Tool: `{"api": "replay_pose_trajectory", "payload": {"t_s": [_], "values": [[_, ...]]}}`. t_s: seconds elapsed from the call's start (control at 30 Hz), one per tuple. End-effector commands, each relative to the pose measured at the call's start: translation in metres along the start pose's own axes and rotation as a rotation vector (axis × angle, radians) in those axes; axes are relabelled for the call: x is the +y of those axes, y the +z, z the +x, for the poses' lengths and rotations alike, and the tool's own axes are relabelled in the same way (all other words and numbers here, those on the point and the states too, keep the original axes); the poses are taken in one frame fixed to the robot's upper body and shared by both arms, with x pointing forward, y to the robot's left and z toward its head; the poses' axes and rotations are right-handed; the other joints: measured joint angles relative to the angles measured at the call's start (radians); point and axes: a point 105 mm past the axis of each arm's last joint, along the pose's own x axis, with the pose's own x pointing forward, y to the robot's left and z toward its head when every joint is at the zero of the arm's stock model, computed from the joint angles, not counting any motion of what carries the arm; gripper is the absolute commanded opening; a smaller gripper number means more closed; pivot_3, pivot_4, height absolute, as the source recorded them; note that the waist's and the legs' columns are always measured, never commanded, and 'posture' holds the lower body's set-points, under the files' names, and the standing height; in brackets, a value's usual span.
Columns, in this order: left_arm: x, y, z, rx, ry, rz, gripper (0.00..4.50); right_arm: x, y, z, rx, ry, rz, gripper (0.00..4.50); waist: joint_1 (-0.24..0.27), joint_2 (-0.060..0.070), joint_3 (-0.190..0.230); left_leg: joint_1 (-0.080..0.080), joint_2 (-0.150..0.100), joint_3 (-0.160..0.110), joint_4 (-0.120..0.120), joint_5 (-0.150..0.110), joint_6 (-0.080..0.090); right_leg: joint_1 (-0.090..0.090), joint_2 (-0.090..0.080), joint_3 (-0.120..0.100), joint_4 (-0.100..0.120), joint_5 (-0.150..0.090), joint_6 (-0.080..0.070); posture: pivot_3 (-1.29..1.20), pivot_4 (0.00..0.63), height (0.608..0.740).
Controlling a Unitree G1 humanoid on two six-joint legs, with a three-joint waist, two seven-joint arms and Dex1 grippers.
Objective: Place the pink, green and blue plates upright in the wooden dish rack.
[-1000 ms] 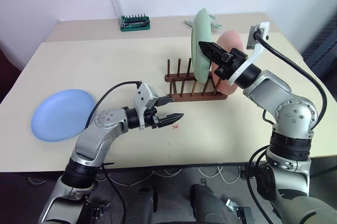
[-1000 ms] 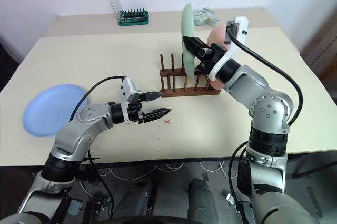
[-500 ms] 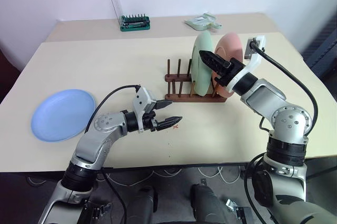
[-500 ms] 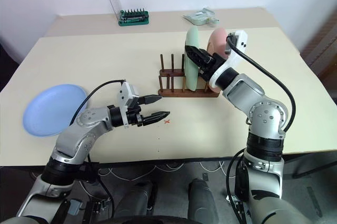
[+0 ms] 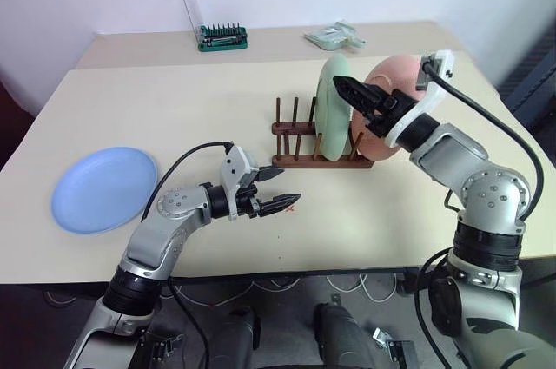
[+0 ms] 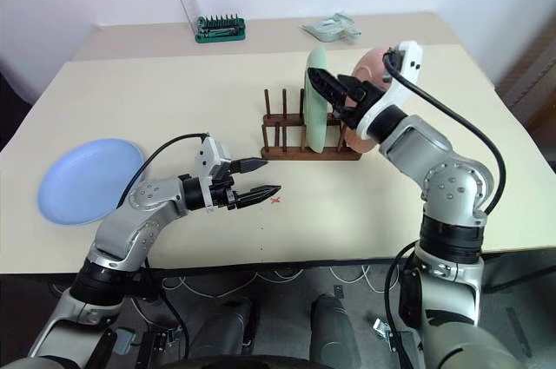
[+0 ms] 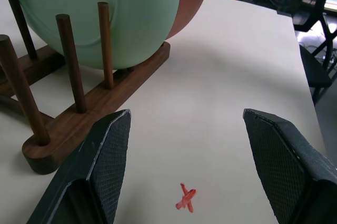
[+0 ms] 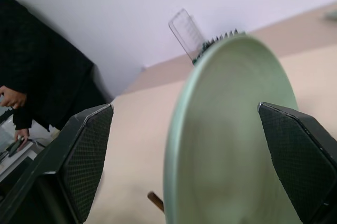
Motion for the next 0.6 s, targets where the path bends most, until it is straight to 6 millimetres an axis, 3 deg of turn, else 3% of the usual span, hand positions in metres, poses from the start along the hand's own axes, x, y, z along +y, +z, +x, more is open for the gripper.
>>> {"api": "replay_pose_trajectory", "payload": {"t_s": [0.03,0.2,0.3,0.33,0.4,0.5,0.6], "values": [[-0.002,0.007,0.0,-0.024,-0.001,0.029,3.51,0.024,0.03,-0.004,-0.071,0.072,-0.125,4.48,0.001,0.0,0.0,0.0,0.0,0.0,0.0,0.0,0.0,0.0,0.0,0.0,0.0,0.0,0.0,0.0,0.15,0.74],[0.005,0.014,-0.002,-0.045,0.034,0.038,3.51,0.033,0.06,-0.006,-0.108,0.073,-0.376,4.48,0.003,0.0,0.0,0.0,0.0,0.0,0.0,0.0,0.0,0.0,0.0,0.0,-0.001,0.0,0.0,0.0,0.15,0.74],[0.029,0.027,-0.013,-0.108,0.169,0.029,3.51,0.051,0.057,-0.002,-0.044,0.146,-0.659,4.48,0.002,0.0,0.0,0.0,0.0,0.0,0.0,0.0,0.0,0.0,0.0,0.0,-0.001,0.0,0.0,0.0,0.15,0.74],[0.043,0.033,-0.022,-0.135,0.254,0.021,4.03,0.057,0.049,0.001,-0.003,0.182,-0.778,4.5,0.0,0.0,0.0,0.0,0.0,0.0,0.0,0.0,0.0,0.0,0.0,0.0,-0.001,0.0,0.0,0.0,0.15,0.74],[0.072,0.05,-0.046,-0.226,0.434,-0.005,4.45,0.068,0.031,0.007,0.064,0.265,-0.972,4.5,-0.005,0.0,0.0,0.0,0.001,0.001,0.0,0.0,0.0,-0.001,0.0,0.0,-0.001,0.0,0.0,0.0,0.15,0.74],[0.105,0.066,-0.087,-0.291,0.665,-0.026,4.45,0.076,0.011,0.017,0.106,0.366,-1.113,4.5,-0.017,-0.001,0.0,0.0,0.002,0.001,0.0,0.0,0.0,-0.001,0.001,0.0,-0.001,0.0,0.001,0.0,0.15,0.74],[0.148,0.074,-0.159,-0.258,1.085,-0.002,4.45,0.087,-0.006,0.03,0.097,0.45,-1.157,4.5,-0.024,-0.003,0.001,0.0,0.001,0.001,0.0,0.0,0.0,-0.001,0.0,0.0,-0.001,0.0,0.001,0.0,0.15,0.74]]}}
